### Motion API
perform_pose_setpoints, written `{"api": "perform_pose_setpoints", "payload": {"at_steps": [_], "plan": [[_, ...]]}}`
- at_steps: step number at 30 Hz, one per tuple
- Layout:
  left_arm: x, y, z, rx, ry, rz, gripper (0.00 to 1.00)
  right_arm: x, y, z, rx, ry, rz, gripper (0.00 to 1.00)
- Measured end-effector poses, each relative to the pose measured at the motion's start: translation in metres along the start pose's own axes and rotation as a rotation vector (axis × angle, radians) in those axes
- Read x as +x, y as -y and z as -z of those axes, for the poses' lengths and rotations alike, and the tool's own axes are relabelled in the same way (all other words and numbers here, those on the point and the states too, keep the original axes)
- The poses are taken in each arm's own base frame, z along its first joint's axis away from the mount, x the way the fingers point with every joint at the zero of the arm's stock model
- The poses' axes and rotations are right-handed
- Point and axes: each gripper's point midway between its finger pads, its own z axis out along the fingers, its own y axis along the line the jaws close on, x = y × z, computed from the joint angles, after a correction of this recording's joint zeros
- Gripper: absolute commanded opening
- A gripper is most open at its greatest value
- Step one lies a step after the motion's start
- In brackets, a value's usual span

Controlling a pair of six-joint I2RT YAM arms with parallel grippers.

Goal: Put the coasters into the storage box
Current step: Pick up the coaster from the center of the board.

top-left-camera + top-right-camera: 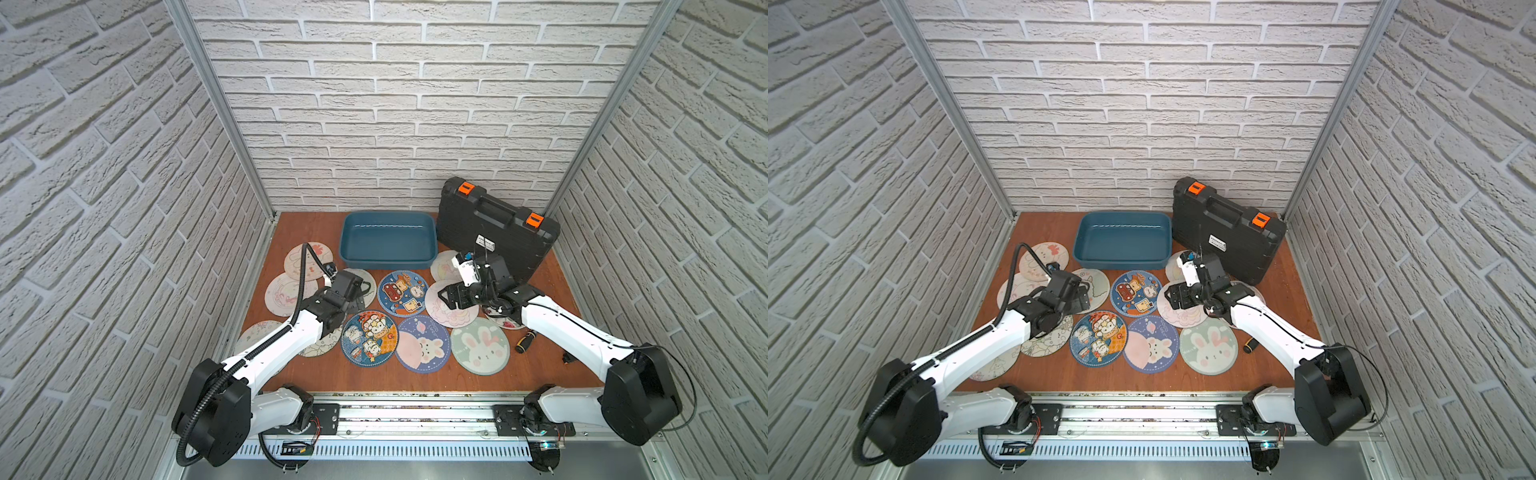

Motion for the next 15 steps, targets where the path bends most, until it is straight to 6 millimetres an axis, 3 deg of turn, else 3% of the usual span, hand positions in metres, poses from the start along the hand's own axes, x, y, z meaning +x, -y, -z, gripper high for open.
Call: {"api": "perform_pose_setpoints", "payload": {"at_steps": [5,10,15], "plan": [[0.034,0.008,0.007,-0.007,-0.090,-0.015,0.98,0.021,-0.039,-0.027,-0.069,-0.114,0.055,0.82],[0.056,0.016,0.009,0.029,-0.145,0.036,0.98,0.042,-0.078,-0.051,-0.131,-0.209,0.110,0.80],[0.098,0.000,-0.003,0.002,-0.233,0.092,0.98,0.060,-0.109,-0.072,-0.174,-0.277,0.150,0.79]]}}
